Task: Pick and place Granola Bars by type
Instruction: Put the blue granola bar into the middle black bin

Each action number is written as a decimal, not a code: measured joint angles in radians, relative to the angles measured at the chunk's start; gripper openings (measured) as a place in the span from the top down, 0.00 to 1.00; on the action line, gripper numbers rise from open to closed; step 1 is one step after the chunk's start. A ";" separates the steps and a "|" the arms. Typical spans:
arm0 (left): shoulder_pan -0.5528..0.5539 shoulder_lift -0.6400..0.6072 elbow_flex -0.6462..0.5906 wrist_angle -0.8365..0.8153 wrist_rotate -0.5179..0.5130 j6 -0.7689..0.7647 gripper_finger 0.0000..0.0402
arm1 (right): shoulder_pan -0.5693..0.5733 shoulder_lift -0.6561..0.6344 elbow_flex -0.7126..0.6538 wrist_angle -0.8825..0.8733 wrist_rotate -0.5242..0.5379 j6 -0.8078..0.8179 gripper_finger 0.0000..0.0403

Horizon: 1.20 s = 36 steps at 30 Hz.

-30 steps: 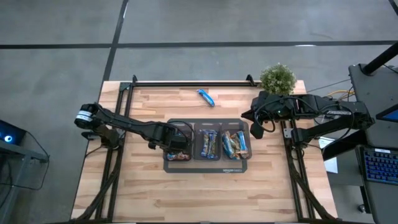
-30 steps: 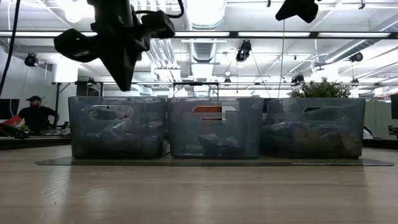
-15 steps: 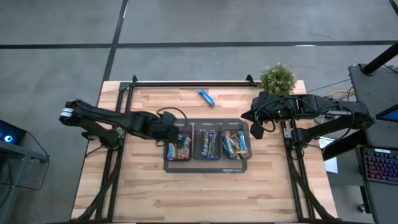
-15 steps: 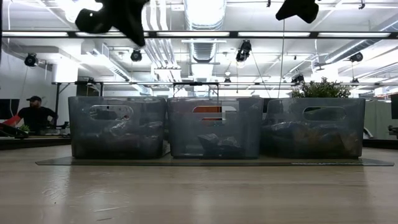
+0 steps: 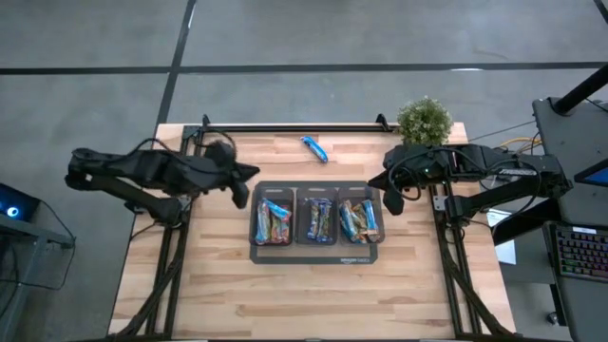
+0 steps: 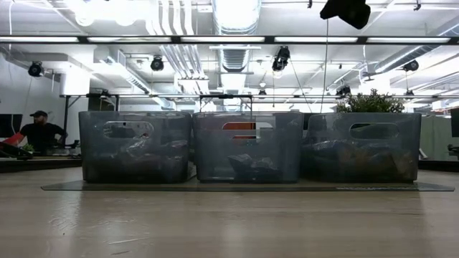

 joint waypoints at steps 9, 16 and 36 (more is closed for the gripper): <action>0.031 -0.111 -0.009 0.021 -0.009 0.228 1.00 | -0.044 0.000 0.017 0.059 0.000 0.017 0.97; 0.039 -0.165 -0.020 0.022 -0.008 0.316 1.00 | -0.145 0.000 0.043 0.126 -0.020 0.003 0.97; 0.072 -0.366 -0.260 0.205 -0.006 0.375 1.00 | -0.467 0.013 0.052 0.354 -0.251 -0.033 0.97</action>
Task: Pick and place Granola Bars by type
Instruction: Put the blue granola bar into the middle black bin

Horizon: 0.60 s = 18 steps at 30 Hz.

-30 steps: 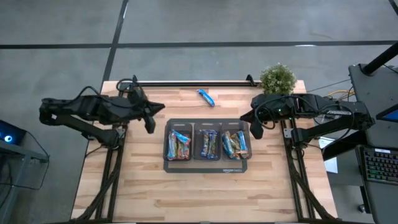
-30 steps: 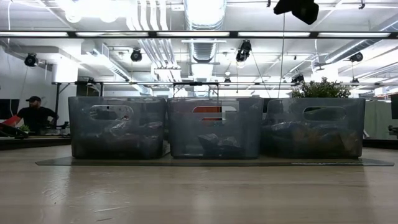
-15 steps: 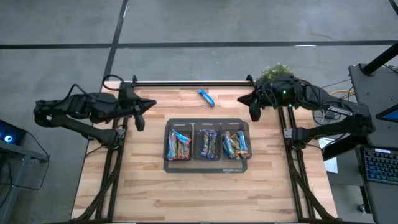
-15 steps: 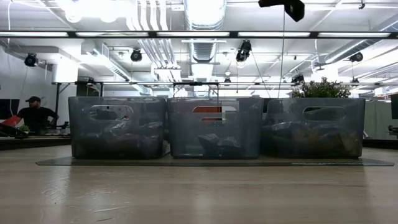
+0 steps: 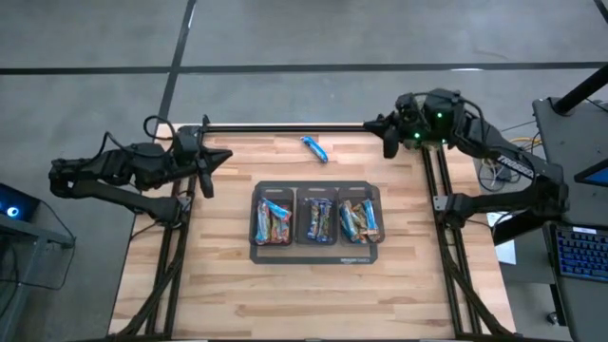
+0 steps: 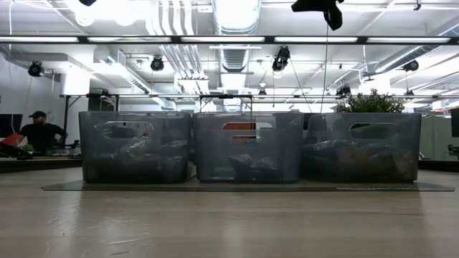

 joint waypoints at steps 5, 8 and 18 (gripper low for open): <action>0.010 -0.004 -0.026 0.001 -0.001 0.000 1.00 | -0.063 0.004 0.000 0.028 -0.003 0.007 0.97; 0.020 -0.004 -0.039 0.003 -0.001 -0.001 1.00 | -0.099 0.025 0.000 0.052 -0.039 0.011 0.97; 0.027 -0.006 -0.043 0.003 -0.025 -0.005 1.00 | -0.179 0.248 0.263 0.010 -0.108 -0.097 0.97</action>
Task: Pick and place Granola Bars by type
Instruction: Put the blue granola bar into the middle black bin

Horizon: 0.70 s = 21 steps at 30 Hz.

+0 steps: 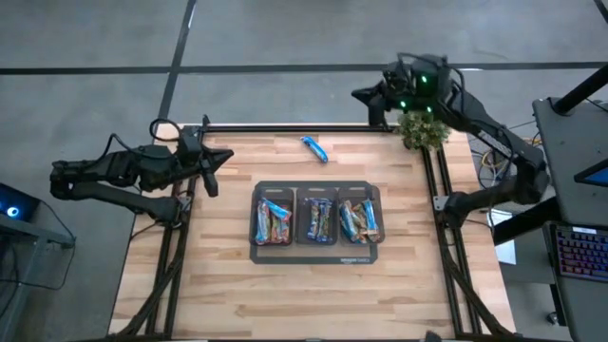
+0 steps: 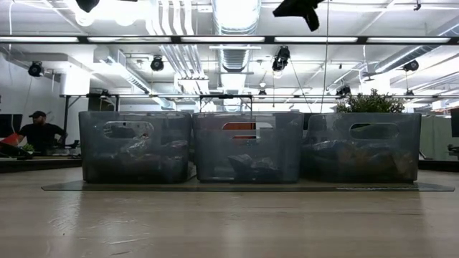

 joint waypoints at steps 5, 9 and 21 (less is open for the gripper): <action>0.000 -0.006 0.000 0.000 -0.005 0.000 1.00 | -0.037 0.143 0.208 -0.171 -0.009 -0.085 0.97; 0.000 -0.007 0.000 0.000 -0.005 -0.001 1.00 | -0.049 0.250 0.363 -0.266 -0.018 -0.130 0.97; 0.000 -0.008 0.000 -0.001 -0.005 -0.001 1.00 | -0.066 0.511 0.651 -0.486 -0.018 -0.191 0.97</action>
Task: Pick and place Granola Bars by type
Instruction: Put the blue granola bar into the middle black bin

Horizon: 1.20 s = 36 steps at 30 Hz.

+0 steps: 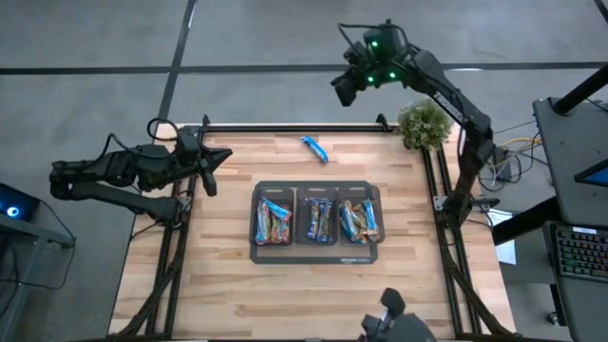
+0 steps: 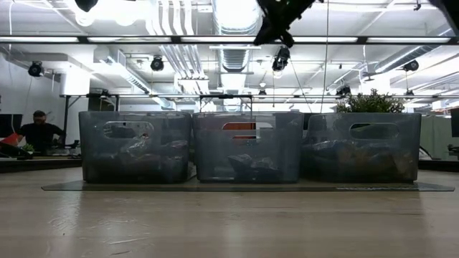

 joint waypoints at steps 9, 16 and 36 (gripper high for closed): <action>0.000 0.000 0.000 -0.009 0.000 0.000 1.00 | -0.006 0.101 0.068 -0.047 -0.001 -0.021 0.97; 0.000 0.000 0.000 -0.010 0.000 0.000 1.00 | -0.014 0.153 0.068 -0.090 -0.006 -0.020 0.97; 0.000 0.000 0.000 -0.011 0.000 -0.004 1.00 | -0.009 0.303 0.065 -0.221 -0.006 -0.044 0.97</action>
